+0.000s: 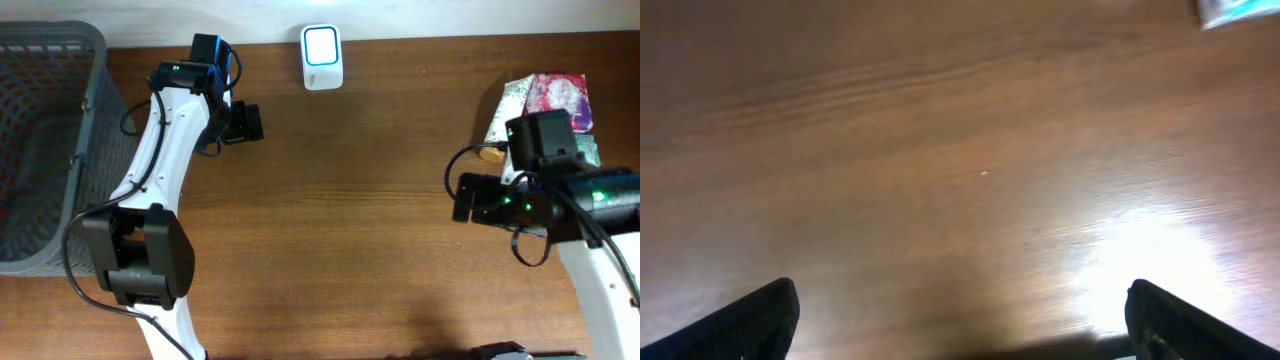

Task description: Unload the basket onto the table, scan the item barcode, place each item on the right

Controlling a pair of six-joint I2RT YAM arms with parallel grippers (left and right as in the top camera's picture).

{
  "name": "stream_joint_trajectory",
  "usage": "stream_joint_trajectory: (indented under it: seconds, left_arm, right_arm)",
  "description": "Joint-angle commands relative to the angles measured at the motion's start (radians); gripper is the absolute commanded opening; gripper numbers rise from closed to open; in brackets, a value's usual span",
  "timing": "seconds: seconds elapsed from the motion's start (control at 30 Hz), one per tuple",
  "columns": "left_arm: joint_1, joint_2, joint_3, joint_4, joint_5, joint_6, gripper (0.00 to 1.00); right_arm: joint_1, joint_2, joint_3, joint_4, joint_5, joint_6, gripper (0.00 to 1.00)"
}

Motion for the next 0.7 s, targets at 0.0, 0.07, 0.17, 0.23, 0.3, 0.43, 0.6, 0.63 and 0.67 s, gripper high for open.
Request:
stream_joint_trajectory:
  seconds: [0.0,0.07,0.17,0.23,0.3,0.43,0.6,0.63,0.67]
  left_arm:
    - [0.004,-0.013,0.001,0.0,-0.006,0.008,0.99]
    - [0.004,-0.013,0.001,0.0,-0.006,0.008,0.99]
    - [0.004,-0.013,0.001,0.0,-0.006,0.008,0.99]
    - [0.004,-0.013,0.001,0.0,-0.006,0.008,0.99]
    - [0.004,-0.013,0.001,0.0,-0.007,0.008,0.99]
    - [0.004,-0.013,0.001,0.0,-0.006,0.008,0.99]
    - [0.004,-0.013,0.001,0.0,-0.006,0.008,0.99]
    - [0.004,-0.013,0.001,0.0,-0.006,0.008,0.99]
    - [0.004,-0.013,0.001,0.0,-0.006,0.008,0.99]
  right_arm:
    - [0.005,0.02,-0.009,-0.005,-0.016,0.01,0.99]
    - [0.005,0.02,-0.009,-0.005,-0.013,-0.022,0.99]
    - [0.005,0.02,-0.009,-0.004,-0.021,-0.027,0.99]
    - [0.005,0.019,-0.009,-0.005,-0.034,-0.027,0.99]
    - [0.005,0.002,-0.01,-0.005,-0.034,-0.035,0.99]
    - [0.005,-0.085,-0.01,-0.003,-0.055,-0.049,0.99]
    - [0.005,-0.22,-0.052,-0.003,-0.055,-0.049,0.99]
    - [0.005,-0.254,-0.075,-0.003,-0.056,-0.048,0.99]
    - [0.005,-0.302,-0.11,0.005,-0.056,-0.045,0.99]
